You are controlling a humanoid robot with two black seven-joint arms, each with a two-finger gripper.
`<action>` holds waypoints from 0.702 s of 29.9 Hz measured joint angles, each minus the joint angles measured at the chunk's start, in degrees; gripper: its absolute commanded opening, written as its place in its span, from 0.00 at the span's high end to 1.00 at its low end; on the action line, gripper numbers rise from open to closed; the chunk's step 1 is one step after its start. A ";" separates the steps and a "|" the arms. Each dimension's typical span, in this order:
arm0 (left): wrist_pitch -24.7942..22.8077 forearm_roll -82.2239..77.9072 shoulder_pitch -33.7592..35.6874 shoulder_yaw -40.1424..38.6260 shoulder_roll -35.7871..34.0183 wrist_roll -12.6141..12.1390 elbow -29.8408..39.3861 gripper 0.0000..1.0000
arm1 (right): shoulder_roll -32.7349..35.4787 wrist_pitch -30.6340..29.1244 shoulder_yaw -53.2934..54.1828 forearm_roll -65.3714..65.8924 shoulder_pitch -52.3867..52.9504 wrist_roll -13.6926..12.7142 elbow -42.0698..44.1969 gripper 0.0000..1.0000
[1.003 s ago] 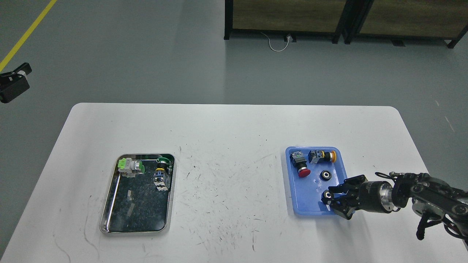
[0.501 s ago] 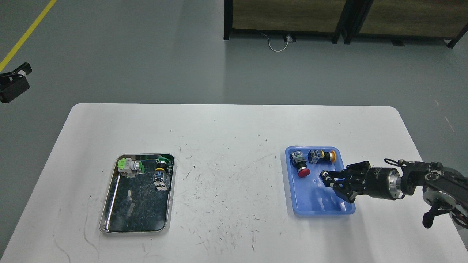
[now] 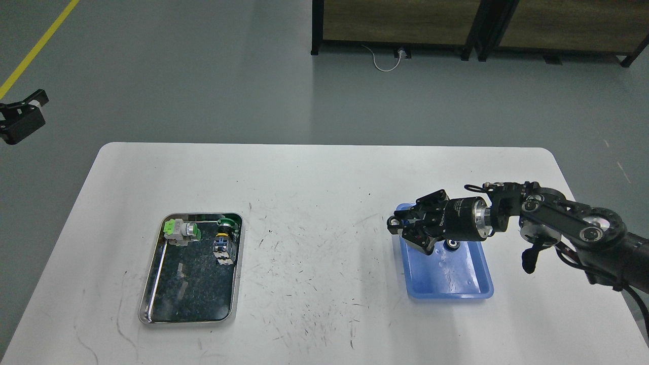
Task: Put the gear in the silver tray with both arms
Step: 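Carry the gear toward the silver tray and release it on the table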
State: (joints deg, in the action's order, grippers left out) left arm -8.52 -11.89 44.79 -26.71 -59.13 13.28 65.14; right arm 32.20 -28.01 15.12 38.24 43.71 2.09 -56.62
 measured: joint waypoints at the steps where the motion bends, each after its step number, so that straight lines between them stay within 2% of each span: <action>1: 0.04 -0.03 0.00 0.07 0.19 0.00 -0.01 0.02 | -0.91 0.00 -1.12 0.09 0.68 0.00 0.06 0.69; 14: 0.64 -0.59 -0.02 0.49 1.70 -0.01 -0.10 0.02 | -13.22 0.01 -16.11 0.60 10.60 0.03 3.41 0.68; 21: 0.69 -0.60 -0.07 0.72 1.64 -0.01 -0.10 0.02 | -20.47 0.02 -20.18 0.61 12.49 0.03 6.72 0.67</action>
State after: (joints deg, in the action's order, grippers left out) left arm -7.82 -12.49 44.72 -25.98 -57.50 13.27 65.05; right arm 11.73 -28.00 -5.06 38.85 56.21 2.11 -49.90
